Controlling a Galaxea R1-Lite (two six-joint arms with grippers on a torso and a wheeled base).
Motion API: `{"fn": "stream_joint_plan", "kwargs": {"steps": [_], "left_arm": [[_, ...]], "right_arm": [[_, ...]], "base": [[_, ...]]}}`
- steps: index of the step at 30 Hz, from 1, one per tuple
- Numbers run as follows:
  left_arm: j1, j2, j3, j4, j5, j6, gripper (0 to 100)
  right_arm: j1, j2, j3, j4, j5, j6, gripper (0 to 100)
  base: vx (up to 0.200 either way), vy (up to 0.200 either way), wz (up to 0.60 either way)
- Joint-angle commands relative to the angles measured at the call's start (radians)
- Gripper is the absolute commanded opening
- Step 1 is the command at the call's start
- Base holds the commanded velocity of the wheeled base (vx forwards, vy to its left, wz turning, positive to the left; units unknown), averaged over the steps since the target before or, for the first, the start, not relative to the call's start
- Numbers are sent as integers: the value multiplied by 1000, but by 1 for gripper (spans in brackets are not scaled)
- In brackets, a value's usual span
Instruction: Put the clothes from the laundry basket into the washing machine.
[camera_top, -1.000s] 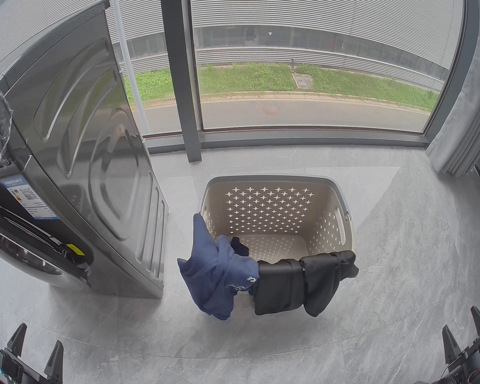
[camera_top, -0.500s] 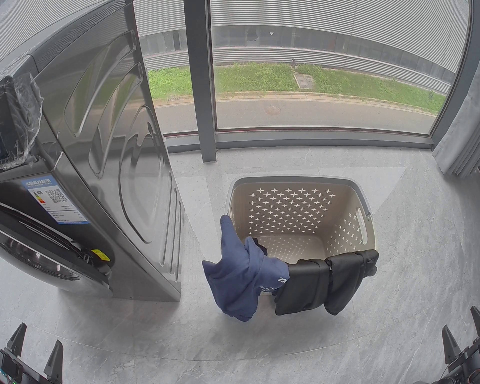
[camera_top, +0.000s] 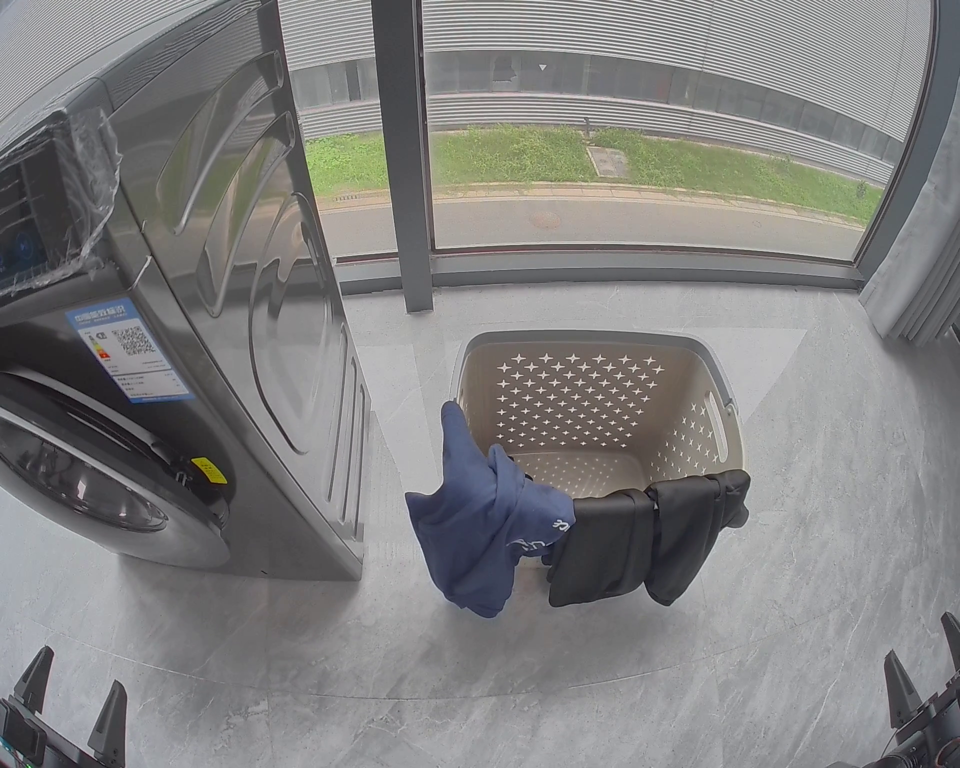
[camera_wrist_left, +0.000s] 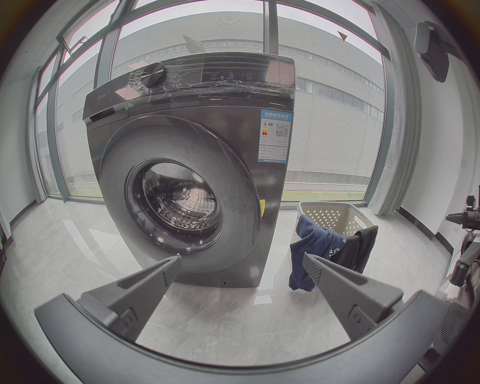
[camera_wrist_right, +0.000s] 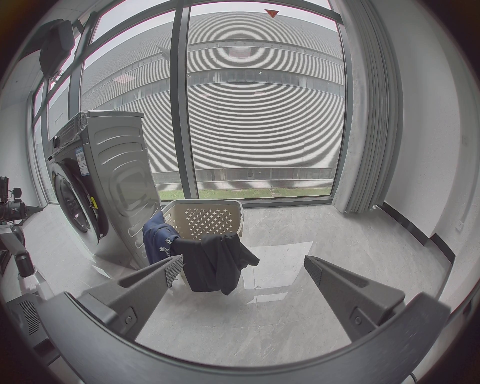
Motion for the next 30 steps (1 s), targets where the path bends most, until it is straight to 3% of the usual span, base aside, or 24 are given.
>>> {"fn": "stream_joint_plan", "kwargs": {"steps": [1, 5, 30], "left_arm": [[0, -7, 15, 0, 1, 0, 100], [0, -7, 15, 0, 1, 0, 100], [0, -7, 15, 0, 1, 0, 100]], "right_arm": [[0, -12, 18, -1, 0, 0, 100], [0, -12, 18, -1, 0, 0, 100], [0, -14, 18, -1, 0, 0, 100]], "base": [[0, 0, 0], [0, 0, 0], [0, 192, 0]]}}
